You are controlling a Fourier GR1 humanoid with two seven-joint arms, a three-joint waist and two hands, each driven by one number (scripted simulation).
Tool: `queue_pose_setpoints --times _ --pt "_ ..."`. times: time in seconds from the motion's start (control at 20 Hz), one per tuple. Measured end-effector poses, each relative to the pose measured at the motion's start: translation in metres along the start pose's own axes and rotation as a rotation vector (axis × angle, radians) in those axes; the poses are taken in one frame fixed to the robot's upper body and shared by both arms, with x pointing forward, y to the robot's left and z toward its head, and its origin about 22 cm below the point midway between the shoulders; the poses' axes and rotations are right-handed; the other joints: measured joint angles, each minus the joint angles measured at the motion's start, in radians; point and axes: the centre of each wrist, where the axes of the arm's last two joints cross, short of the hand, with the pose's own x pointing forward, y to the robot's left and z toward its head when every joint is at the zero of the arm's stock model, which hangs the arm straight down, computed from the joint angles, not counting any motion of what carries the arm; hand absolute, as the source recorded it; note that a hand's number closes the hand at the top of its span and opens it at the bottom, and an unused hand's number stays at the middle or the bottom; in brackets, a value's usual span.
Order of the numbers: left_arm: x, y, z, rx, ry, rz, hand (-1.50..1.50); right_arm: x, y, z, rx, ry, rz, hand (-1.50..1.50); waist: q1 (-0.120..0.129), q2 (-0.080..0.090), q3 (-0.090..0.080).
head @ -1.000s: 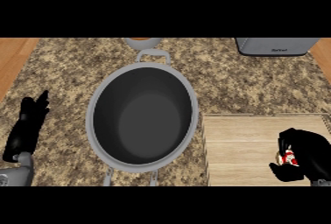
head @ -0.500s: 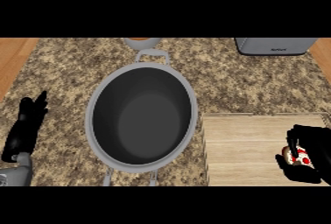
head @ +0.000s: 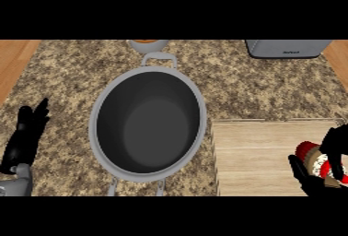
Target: Pick the cupcake from the tray and place it in the pot
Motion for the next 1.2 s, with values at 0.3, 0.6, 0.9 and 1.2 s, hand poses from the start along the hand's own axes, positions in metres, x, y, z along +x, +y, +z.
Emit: queue_pose_setpoints --times 0.3,0.6,0.9,1.2 --pt "0.007 0.000 0.001 -0.002 -0.004 -0.004 0.00 0.033 -0.025 -0.023 -0.058 -0.060 -0.034 1.50 0.009 0.002 -0.001" --pt "0.011 -0.004 0.000 -0.009 -0.007 -0.007 0.00 0.086 -0.034 -0.054 0.001 -0.094 -0.073 1.50 0.017 0.002 -0.002" --pt "0.011 -0.010 0.002 -0.019 -0.008 -0.004 0.00 0.146 -0.033 -0.082 0.073 -0.093 -0.114 1.50 0.021 0.002 -0.002" --pt "0.010 -0.009 -0.003 -0.014 -0.014 -0.009 0.00 0.186 -0.007 -0.114 0.174 -0.089 -0.133 1.50 0.022 0.005 -0.001"
